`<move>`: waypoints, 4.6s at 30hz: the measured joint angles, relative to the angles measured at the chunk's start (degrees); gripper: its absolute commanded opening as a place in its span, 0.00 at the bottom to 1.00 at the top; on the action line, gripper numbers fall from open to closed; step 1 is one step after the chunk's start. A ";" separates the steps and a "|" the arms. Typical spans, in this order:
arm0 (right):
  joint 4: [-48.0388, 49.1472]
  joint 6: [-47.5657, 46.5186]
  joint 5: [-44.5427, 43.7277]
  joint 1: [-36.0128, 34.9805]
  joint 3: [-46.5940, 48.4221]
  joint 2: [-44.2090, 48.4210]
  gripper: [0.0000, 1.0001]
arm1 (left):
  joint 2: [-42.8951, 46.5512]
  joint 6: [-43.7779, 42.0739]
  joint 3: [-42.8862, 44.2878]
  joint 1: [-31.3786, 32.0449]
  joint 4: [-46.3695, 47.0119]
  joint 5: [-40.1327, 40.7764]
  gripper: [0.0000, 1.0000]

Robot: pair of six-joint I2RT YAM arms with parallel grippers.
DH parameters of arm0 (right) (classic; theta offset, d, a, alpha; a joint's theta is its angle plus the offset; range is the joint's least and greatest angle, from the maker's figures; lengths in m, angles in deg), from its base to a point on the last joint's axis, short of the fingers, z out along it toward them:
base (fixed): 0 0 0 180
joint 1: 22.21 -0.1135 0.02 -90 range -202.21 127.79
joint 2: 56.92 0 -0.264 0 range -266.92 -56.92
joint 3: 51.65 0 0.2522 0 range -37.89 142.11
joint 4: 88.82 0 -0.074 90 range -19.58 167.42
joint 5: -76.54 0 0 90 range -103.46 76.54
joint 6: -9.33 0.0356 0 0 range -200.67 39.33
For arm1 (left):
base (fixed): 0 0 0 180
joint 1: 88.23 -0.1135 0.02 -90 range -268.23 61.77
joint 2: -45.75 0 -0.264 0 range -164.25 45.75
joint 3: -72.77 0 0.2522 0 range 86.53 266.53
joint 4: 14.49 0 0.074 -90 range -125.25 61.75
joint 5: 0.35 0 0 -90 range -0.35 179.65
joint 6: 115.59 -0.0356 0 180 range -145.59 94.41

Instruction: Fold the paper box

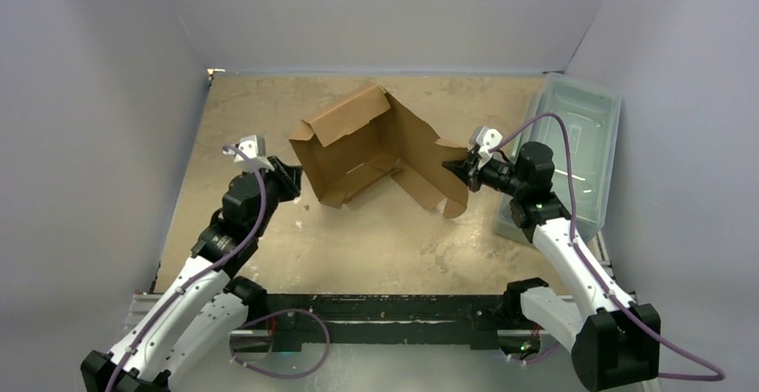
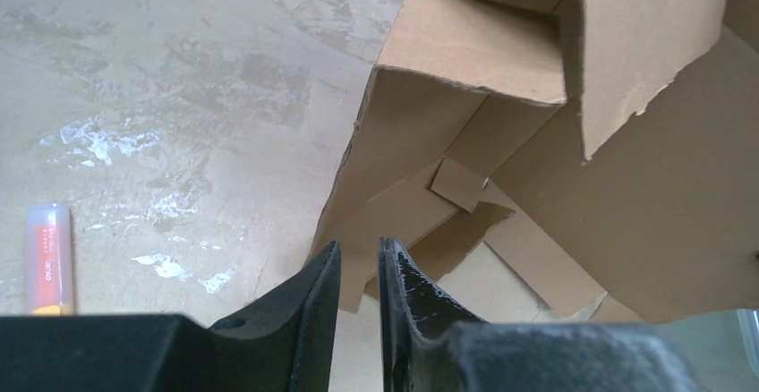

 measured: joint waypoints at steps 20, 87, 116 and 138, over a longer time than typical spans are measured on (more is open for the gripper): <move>-0.02 0.00 0.22 0.00 0.00 -0.57 0.00 | -4.22 -2.78 -3.56 0.00 6.86 8.96 0.00; 0.70 1.90 -3.89 1.66 0.00 -2.40 0.00 | -14.86 -67.73 14.21 10.78 16.90 -20.94 0.92; 0.74 2.03 -2.91 1.66 0.13 -2.82 0.00 | -44.26 -100.50 20.90 20.33 35.82 19.08 0.28; 0.50 1.97 -2.05 1.66 0.22 -2.29 0.00 | -46.21 -64.74 50.56 5.95 -6.47 -4.46 0.00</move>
